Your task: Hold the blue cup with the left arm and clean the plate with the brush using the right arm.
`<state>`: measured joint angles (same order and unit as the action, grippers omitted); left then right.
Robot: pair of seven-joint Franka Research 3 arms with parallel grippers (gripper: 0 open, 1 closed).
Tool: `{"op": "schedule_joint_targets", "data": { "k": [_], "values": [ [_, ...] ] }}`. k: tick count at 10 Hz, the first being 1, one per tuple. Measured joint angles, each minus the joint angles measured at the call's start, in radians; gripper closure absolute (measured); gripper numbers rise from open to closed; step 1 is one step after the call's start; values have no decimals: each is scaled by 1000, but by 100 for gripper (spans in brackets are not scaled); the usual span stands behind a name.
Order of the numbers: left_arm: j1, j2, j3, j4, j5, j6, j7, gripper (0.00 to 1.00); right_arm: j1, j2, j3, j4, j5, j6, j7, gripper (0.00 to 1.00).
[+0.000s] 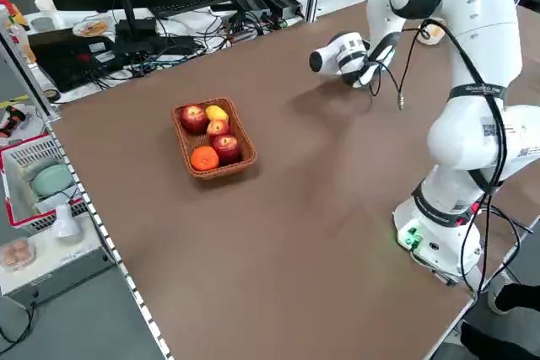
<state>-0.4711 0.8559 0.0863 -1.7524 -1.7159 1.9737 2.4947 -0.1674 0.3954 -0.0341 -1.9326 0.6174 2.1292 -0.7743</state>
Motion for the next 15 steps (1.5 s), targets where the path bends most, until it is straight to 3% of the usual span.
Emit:
{"op": "schedule_joint_targets", "data": {
  "k": [4, 8, 12, 15],
  "values": [
    [3, -54, 69, -47, 66, -21, 0, 0, 80, -32, 15, 162, -220, -60, 259, 0],
    [114, -157, 88, -127, 211, -22, -4, 0, 151, -51, 15, 295, -270, -175, 496, 0],
    [243, -261, 90, -137, 509, -16, -174, 0, 204, -83, 17, 386, -347, -243, 708, 0],
    [279, -368, 106, -126, 854, 5, -469, 0, 217, -86, 16, 400, -354, -263, 733, 0]
  ]
}}
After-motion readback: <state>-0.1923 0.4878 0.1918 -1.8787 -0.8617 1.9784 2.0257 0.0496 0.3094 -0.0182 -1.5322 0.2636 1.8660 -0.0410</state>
